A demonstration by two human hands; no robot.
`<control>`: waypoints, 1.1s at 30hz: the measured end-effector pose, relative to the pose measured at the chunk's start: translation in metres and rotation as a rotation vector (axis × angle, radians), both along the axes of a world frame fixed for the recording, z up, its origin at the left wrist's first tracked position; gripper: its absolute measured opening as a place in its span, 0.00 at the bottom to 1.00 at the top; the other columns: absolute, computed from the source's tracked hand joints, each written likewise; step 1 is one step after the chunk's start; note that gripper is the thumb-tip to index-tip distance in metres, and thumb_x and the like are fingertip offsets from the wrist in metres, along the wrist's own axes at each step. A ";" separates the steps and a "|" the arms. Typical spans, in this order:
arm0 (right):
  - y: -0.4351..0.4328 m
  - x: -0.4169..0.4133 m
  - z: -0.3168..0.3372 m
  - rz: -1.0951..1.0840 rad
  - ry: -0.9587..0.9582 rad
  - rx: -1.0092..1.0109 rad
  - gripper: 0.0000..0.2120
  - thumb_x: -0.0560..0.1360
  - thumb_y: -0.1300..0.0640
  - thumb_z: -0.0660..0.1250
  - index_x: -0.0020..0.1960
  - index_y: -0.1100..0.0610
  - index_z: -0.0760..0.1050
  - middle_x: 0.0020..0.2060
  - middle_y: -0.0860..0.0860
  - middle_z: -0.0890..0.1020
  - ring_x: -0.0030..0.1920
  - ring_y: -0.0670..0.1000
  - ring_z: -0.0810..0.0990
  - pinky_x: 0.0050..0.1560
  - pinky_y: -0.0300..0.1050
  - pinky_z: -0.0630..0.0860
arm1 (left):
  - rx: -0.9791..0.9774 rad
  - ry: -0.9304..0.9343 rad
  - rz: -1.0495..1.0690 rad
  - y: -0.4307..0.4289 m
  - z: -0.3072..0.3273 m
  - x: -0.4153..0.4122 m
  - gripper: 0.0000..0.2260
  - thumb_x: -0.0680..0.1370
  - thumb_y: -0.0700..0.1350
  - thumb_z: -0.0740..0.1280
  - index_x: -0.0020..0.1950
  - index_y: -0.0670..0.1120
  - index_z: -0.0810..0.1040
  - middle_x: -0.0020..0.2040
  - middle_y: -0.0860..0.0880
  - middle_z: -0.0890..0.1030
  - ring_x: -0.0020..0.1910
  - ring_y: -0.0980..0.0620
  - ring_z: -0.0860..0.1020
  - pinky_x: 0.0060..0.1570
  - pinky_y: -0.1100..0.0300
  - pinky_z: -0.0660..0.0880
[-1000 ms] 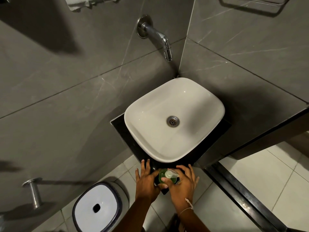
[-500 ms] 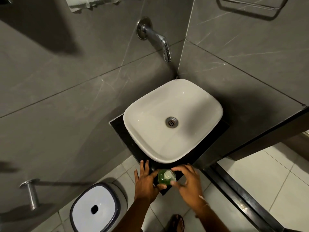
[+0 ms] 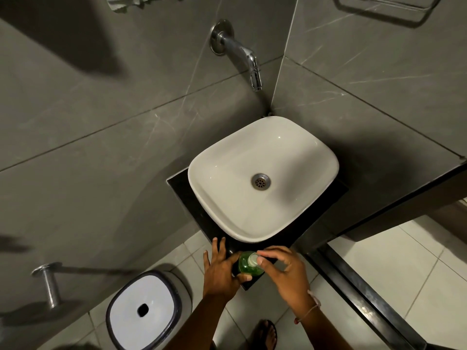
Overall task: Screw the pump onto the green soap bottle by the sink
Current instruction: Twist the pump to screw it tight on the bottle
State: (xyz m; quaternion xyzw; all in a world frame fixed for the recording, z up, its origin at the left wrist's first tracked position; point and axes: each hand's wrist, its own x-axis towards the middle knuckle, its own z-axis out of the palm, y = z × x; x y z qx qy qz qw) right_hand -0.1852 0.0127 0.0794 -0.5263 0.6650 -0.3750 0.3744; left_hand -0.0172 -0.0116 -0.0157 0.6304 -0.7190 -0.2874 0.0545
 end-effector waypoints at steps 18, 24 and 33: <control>0.023 0.063 -0.008 -0.645 -0.317 0.031 0.06 0.67 0.58 0.77 0.35 0.50 0.81 0.51 0.51 0.81 0.53 0.49 0.78 0.41 0.28 0.74 | -0.034 0.002 0.033 0.003 -0.006 -0.001 0.29 0.69 0.62 0.71 0.68 0.61 0.68 0.80 0.47 0.48 0.74 0.51 0.32 0.75 0.40 0.39; 0.022 0.066 -0.006 -0.739 -0.486 0.086 0.05 0.67 0.58 0.77 0.37 0.54 0.81 0.44 0.51 0.82 0.43 0.47 0.82 0.29 0.30 0.76 | -0.032 0.003 0.031 0.003 -0.007 -0.001 0.29 0.68 0.62 0.71 0.68 0.61 0.68 0.80 0.47 0.48 0.75 0.50 0.33 0.74 0.40 0.38; 0.009 0.034 -0.005 -0.303 -0.165 0.081 0.06 0.69 0.54 0.75 0.46 0.50 0.85 0.50 0.52 0.83 0.53 0.51 0.81 0.55 0.56 0.79 | -0.001 -0.007 0.019 0.001 0.000 0.000 0.30 0.68 0.62 0.72 0.69 0.62 0.67 0.80 0.46 0.47 0.77 0.47 0.35 0.75 0.40 0.39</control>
